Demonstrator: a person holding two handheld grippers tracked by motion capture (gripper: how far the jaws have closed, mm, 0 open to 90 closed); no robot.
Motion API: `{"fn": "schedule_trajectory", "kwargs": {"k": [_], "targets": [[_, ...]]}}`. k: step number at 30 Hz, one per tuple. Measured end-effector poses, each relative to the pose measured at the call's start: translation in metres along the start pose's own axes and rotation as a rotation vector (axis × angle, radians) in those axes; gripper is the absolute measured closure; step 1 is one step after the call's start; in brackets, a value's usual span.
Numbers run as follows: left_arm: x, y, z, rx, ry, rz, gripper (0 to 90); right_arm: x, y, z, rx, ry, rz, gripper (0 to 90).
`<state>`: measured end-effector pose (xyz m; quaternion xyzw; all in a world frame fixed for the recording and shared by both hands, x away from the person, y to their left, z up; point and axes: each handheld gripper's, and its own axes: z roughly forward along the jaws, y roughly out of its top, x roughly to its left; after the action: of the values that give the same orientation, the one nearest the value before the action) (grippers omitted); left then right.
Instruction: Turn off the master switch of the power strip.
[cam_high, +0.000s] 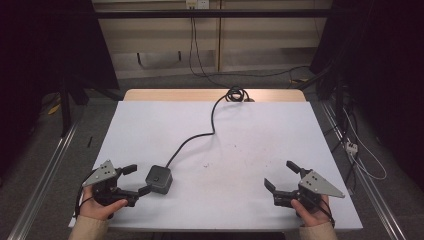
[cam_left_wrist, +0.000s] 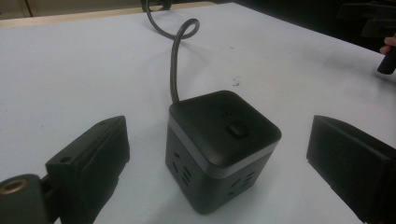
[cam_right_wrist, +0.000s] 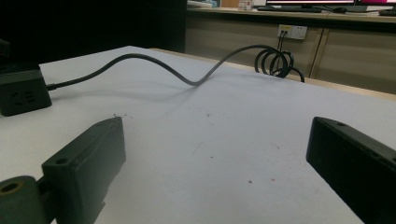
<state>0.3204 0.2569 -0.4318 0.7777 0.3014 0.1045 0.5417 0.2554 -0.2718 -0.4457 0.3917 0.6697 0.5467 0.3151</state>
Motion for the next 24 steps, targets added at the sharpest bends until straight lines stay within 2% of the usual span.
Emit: {"fn": "schedule_trajectory", "kwargs": {"k": [11,24], "targets": [[0.0014,-0.0066,-0.0014,0.002,0.006,-0.018,5.6,0.0001,-0.0005,-0.0005,0.002,0.000,0.001,4.3],[0.0020,-0.0083,-0.0027,0.008,0.010,-0.013,5.1,0.0002,-0.0014,-0.0001,0.007,0.002,-0.003,4.3]]}}
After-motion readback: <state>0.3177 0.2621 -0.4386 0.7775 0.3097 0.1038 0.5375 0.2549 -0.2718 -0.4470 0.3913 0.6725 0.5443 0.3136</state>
